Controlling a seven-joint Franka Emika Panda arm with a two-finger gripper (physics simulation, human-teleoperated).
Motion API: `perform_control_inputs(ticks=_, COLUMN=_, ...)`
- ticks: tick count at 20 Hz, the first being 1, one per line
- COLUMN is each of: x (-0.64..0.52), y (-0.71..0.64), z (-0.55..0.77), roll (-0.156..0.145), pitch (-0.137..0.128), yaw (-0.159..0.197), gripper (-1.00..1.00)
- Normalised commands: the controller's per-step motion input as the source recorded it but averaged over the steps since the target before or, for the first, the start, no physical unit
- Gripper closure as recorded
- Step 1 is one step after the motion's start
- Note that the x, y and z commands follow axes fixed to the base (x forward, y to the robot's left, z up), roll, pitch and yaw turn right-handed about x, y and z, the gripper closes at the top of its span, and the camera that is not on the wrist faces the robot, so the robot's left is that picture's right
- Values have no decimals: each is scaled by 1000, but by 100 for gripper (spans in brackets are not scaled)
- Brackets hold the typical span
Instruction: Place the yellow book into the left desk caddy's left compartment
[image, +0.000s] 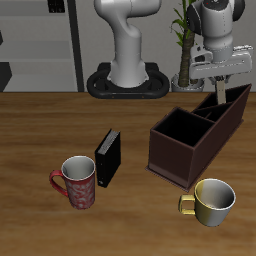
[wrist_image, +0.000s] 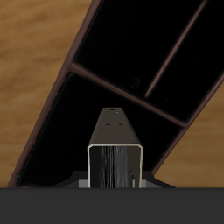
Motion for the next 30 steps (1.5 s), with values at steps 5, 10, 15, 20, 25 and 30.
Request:
perform_control_inputs(ticks=5, x=110, y=-163, z=-127, roll=-21, pitch=31, yaw=-7, gripper=100)
perform_control_inputs(ticks=10, x=135, y=-131, z=-204, roll=-14, pitch=47, yaw=3, gripper=100)
perform_control_inputs(ticks=15, x=129, y=-11, z=-283, roll=5, pitch=59, yaw=16, gripper=100)
perform_control_inputs(ticks=20, x=80, y=-49, z=-103, roll=7, pitch=39, yaw=-5, gripper=100)
perform_control_inputs(ticks=25, x=91, y=39, z=-63, roll=41, pitch=-28, yaw=11, gripper=-100)
perform_control_inputs(ticks=30, x=-45, y=-17, z=111, roll=-21, pitch=-5, yaw=21, gripper=-100)
